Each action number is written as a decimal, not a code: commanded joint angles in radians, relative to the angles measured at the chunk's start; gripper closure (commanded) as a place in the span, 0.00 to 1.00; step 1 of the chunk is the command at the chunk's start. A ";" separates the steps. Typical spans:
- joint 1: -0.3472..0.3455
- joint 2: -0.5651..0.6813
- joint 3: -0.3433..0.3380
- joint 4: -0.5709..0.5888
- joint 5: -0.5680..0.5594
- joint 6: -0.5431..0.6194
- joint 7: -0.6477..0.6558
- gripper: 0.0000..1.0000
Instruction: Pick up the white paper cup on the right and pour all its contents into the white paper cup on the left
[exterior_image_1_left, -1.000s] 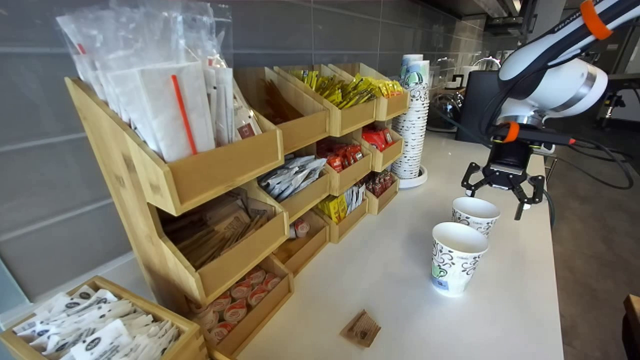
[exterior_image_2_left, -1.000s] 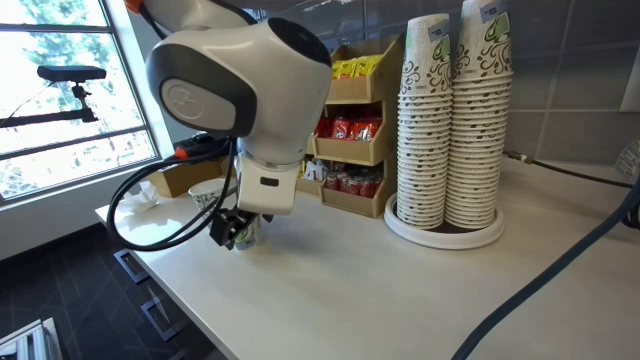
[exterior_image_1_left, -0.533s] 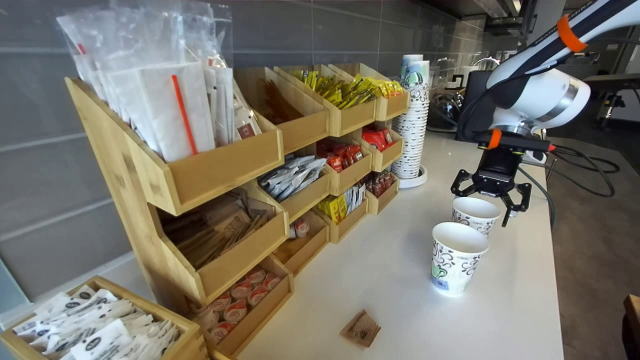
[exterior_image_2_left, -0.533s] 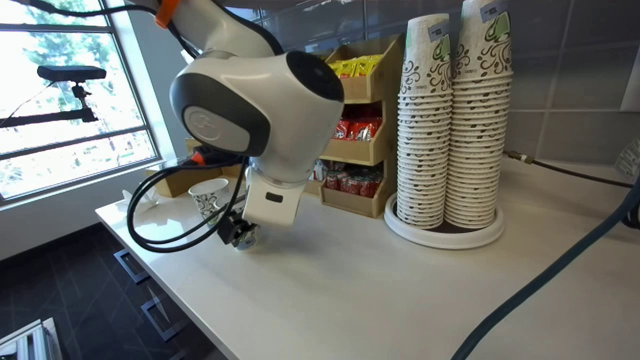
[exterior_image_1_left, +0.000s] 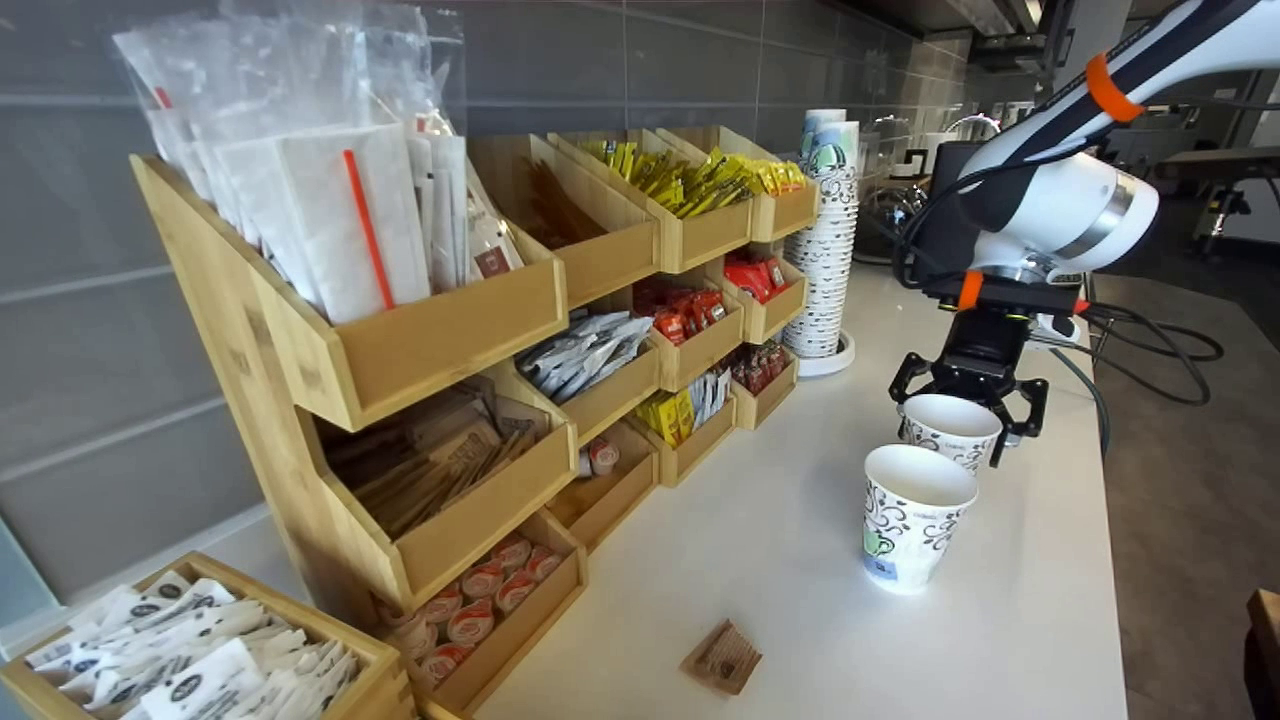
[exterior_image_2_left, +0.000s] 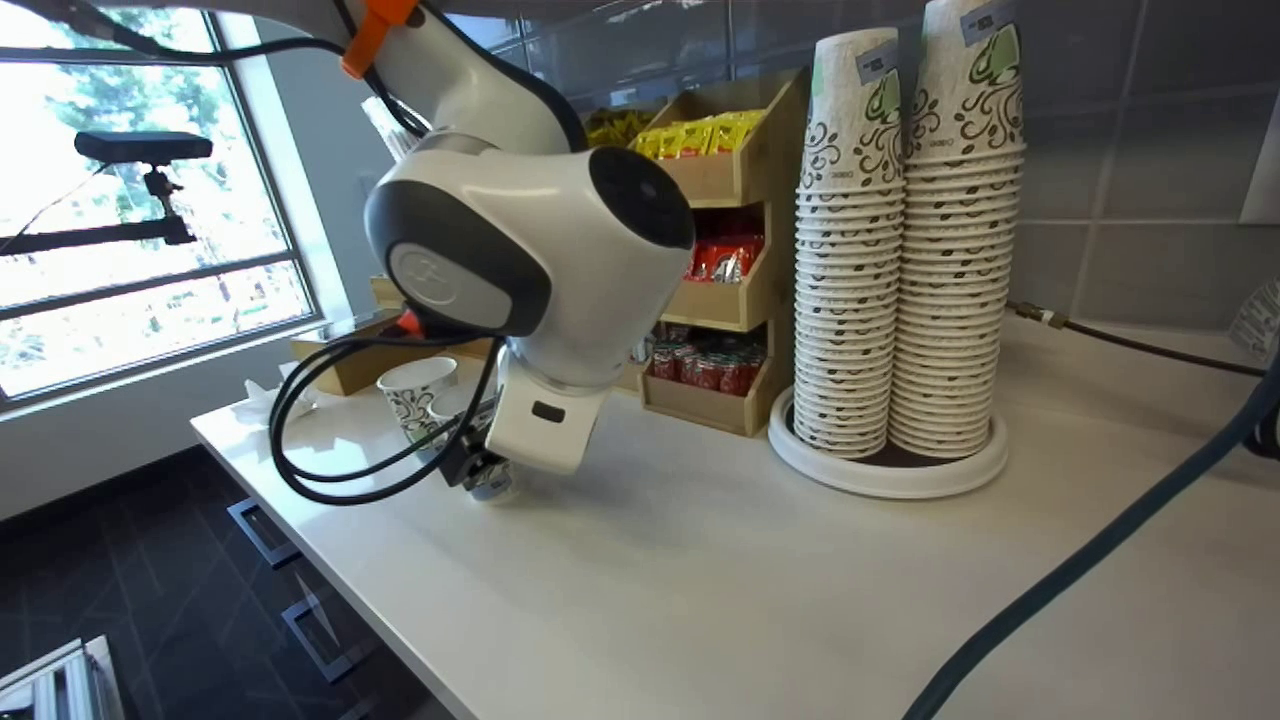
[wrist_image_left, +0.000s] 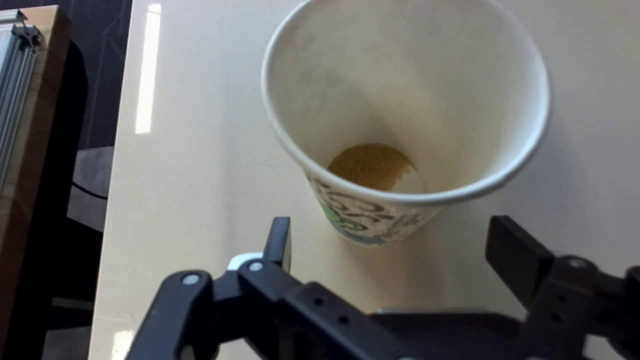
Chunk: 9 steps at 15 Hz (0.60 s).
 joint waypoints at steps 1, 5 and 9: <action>0.005 0.028 -0.002 0.022 0.025 -0.036 0.021 0.00; 0.013 0.022 0.003 0.003 0.045 -0.007 0.015 0.00; 0.022 0.018 0.006 -0.012 0.080 0.026 -0.008 0.00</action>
